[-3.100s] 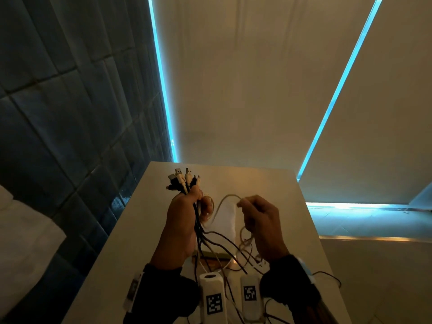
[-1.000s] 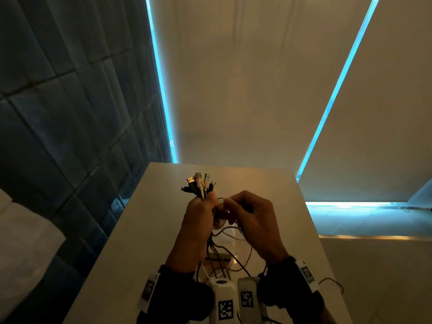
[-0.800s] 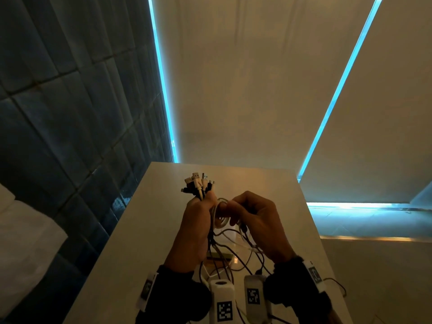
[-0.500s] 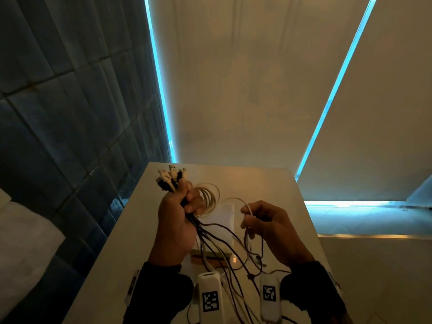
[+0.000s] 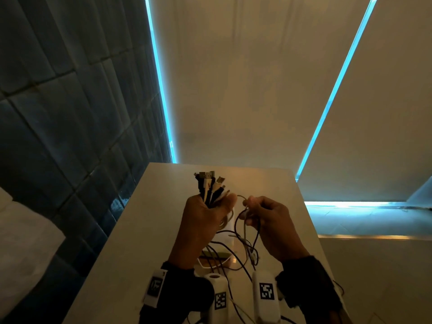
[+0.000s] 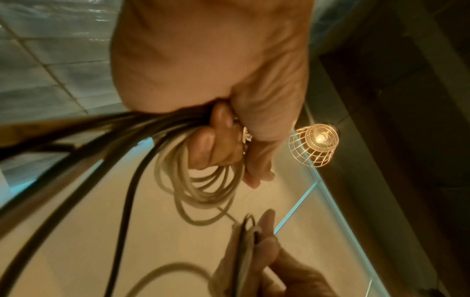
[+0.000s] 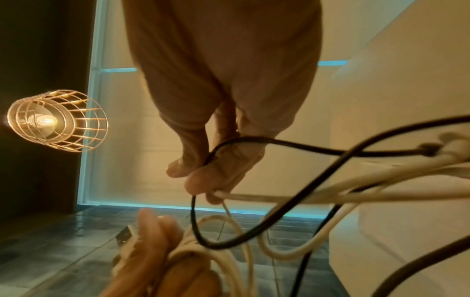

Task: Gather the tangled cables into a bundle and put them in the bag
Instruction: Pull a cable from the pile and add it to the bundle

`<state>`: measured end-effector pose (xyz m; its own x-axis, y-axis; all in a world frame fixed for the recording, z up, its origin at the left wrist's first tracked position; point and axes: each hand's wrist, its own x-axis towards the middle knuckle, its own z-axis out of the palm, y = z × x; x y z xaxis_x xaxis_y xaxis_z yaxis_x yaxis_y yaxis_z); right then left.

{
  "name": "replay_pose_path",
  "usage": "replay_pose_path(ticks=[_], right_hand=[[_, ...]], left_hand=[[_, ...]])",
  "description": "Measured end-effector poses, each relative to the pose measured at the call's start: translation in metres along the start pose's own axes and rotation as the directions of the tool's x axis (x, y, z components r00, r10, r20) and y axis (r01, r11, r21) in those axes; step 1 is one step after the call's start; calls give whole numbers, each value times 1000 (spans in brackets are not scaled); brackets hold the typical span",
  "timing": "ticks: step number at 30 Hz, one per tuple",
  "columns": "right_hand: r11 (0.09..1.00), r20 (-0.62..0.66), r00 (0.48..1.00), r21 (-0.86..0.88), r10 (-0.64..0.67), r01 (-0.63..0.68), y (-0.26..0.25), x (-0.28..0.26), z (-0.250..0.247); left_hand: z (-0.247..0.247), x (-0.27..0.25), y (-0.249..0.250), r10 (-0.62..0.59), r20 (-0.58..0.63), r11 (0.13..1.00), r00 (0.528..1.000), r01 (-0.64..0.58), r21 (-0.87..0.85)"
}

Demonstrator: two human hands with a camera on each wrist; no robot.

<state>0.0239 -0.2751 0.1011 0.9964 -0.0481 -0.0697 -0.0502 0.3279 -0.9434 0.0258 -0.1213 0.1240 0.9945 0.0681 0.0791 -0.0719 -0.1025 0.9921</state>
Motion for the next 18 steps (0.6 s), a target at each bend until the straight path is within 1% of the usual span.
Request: replay_pose_path(ticks=[3,5,8,11,13,16,17,18], right_hand=[[999,128,992,41,11,-16,-8,-4,2],[1000,175,985,17,4,-7,-11,-5,2],[996,140,990,-84,-18,30,-11,-4,3],[991,85,996,-129,-33,44,-10,-4,5],[986,84,996,-163,-34,47,-11,-4,6],[962,102,994,-268,-27,54,-11,-2,6],[942,90,995,-329,-44,71,-9,-1,5],[902,63,994,-418,-90,108,-7,1,3]], left_hand=[[0,0,-1,-2,67,998,998,-3,68],[-2,0,0,-8,124,995,992,-5,103],[-6,2,0,-14,206,993,978,-11,119],[-9,5,-2,-36,236,990,971,1,144],[-9,6,-5,-64,251,987,966,24,157],[-6,6,-9,-95,236,990,967,66,126],[-5,6,-10,-122,216,990,969,103,100],[-5,5,-10,-158,193,987,969,149,58]])
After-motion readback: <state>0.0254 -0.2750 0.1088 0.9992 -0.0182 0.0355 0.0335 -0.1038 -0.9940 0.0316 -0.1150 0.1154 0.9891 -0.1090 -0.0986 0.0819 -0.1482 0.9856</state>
